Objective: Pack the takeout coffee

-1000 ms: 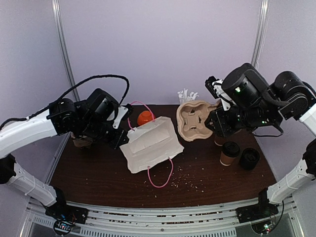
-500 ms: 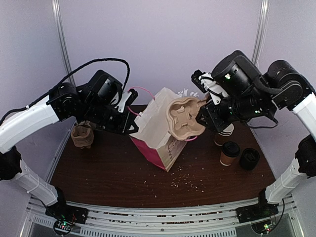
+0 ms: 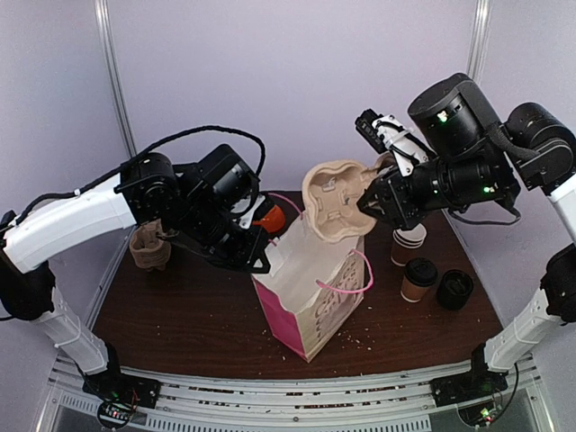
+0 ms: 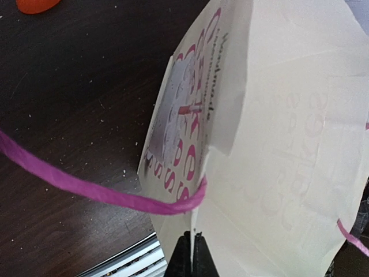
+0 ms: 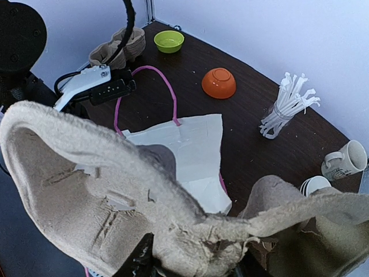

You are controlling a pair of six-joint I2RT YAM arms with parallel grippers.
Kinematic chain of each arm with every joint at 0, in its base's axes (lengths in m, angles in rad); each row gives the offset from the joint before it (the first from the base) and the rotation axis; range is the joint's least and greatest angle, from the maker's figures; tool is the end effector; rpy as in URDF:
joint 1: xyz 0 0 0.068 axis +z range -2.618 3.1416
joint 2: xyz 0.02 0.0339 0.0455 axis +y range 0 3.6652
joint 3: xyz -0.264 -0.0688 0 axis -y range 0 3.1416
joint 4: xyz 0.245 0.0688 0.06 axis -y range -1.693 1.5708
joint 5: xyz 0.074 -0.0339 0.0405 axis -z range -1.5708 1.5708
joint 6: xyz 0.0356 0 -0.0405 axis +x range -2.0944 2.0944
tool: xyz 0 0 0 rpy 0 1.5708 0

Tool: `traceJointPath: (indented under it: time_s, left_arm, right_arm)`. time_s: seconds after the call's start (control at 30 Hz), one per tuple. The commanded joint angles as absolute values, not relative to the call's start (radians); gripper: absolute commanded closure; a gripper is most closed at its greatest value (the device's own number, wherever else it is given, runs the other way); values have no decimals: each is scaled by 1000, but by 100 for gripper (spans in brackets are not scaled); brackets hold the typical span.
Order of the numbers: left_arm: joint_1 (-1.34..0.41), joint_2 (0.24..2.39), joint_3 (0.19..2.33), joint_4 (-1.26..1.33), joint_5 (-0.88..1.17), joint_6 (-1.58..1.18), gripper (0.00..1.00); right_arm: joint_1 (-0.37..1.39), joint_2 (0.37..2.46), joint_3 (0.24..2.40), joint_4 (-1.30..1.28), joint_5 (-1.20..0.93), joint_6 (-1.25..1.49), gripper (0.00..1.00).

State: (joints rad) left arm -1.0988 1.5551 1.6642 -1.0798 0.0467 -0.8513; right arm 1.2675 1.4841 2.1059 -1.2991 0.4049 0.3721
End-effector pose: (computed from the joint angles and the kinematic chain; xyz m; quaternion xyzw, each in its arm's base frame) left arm 0.1416 -0.2811 0.3734 0.1247 0.9469 -0.2571 0.1473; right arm 0.0864 0.2292 0.5011 -0.3041 0.8340 0.1856 0.4213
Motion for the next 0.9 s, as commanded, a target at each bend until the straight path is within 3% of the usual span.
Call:
traceJointPath:
  time_s: [0.0,0.23,0.4,0.73,0.87]
  left_arm:
    - [-1097,1572,1724,-1124,40,-867,100]
    - [-1095,1585,1701,-1066,65,-847,100]
    - [-1095,1573,1708,-1049,70,-830,85]
    - [-1095,1528,1692,-1033,78,-816,69]
    - [-1095,1508,1686,-1026,76,-818,67]
  right_arm:
    - [1272,1518,2074,-1294,412,353,62]
    - [1271,1583,2071,-1309,515,354,62]
    - [1272,1605,2074,-1313,532,357,62]
    - [1271,1630,2081,-1329,531,369,62]
    - [1272,1647,2081,-1330,536,372,62]
